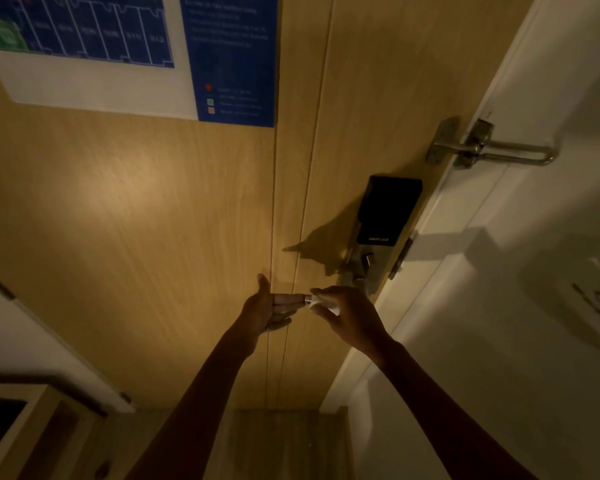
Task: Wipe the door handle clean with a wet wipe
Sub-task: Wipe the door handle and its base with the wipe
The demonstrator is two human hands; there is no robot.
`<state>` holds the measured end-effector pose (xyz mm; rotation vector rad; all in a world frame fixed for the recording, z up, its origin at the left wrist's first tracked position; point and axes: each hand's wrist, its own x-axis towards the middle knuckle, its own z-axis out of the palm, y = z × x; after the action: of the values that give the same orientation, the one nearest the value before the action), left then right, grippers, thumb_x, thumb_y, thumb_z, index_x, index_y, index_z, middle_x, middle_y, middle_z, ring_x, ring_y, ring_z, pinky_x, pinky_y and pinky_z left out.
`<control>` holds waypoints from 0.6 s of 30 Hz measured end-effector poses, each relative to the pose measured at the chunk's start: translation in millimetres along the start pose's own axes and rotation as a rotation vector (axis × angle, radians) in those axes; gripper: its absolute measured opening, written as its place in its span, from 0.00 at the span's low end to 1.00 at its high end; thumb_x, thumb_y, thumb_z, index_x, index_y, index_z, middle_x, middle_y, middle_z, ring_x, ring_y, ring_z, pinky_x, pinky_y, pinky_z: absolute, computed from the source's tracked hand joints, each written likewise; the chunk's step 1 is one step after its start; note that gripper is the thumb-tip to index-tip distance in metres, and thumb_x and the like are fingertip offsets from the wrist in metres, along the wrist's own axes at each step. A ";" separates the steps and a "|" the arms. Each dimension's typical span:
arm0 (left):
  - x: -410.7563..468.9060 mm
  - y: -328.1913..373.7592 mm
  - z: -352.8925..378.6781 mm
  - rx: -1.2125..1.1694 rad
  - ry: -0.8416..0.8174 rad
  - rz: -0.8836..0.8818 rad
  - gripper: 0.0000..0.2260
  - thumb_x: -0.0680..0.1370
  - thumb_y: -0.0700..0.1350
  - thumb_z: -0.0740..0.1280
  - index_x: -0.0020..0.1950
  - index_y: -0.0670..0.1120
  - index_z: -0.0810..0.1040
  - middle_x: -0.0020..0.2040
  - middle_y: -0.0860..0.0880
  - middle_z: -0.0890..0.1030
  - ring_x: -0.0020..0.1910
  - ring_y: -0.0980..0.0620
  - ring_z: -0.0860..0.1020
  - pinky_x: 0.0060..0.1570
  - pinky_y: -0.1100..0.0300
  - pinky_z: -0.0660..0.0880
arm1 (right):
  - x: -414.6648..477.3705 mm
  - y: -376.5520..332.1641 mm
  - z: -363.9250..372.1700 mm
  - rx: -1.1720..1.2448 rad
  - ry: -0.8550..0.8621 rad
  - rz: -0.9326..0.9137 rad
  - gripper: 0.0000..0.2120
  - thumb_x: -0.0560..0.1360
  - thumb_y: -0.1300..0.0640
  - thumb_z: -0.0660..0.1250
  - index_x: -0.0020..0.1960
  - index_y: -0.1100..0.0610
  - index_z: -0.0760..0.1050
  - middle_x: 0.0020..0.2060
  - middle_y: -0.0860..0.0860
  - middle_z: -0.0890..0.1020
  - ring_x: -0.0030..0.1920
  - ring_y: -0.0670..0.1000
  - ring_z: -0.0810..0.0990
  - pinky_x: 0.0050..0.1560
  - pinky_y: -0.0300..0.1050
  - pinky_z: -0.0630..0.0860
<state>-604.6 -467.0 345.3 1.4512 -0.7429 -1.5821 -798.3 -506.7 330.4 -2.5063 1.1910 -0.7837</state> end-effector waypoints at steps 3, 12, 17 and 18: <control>-1.2 2.5 0.6 0.000 0.003 -0.004 0.39 0.79 0.64 0.39 0.51 0.43 0.85 0.49 0.46 0.86 0.53 0.52 0.81 0.52 0.58 0.77 | 8.7 -1.8 -0.1 0.050 -0.023 0.049 0.16 0.78 0.46 0.64 0.58 0.56 0.79 0.49 0.49 0.85 0.49 0.42 0.83 0.51 0.37 0.79; -5.8 2.0 8.4 0.016 0.063 0.048 0.36 0.80 0.62 0.41 0.51 0.43 0.84 0.50 0.45 0.85 0.52 0.52 0.81 0.54 0.58 0.77 | -5.1 -2.3 -15.2 -0.086 0.019 0.005 0.09 0.74 0.56 0.71 0.55 0.54 0.81 0.46 0.47 0.85 0.48 0.43 0.82 0.51 0.31 0.75; -4.3 2.6 9.0 0.003 0.054 0.021 0.36 0.80 0.63 0.41 0.50 0.43 0.85 0.50 0.45 0.85 0.54 0.50 0.81 0.59 0.53 0.76 | -4.6 -6.5 -6.5 -0.152 0.061 -0.006 0.09 0.74 0.56 0.71 0.54 0.55 0.80 0.44 0.49 0.85 0.48 0.46 0.82 0.52 0.39 0.78; -4.9 2.8 9.0 0.000 0.054 0.014 0.36 0.80 0.63 0.41 0.50 0.43 0.85 0.50 0.44 0.85 0.54 0.50 0.81 0.59 0.54 0.76 | -3.0 -11.4 1.6 -0.148 0.051 -0.011 0.10 0.75 0.56 0.70 0.56 0.54 0.80 0.46 0.49 0.85 0.49 0.46 0.82 0.53 0.41 0.78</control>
<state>-613.0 -465.0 351.4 1.4796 -0.7199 -1.5271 -791.7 -497.3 333.1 -2.6277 1.2981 -0.7930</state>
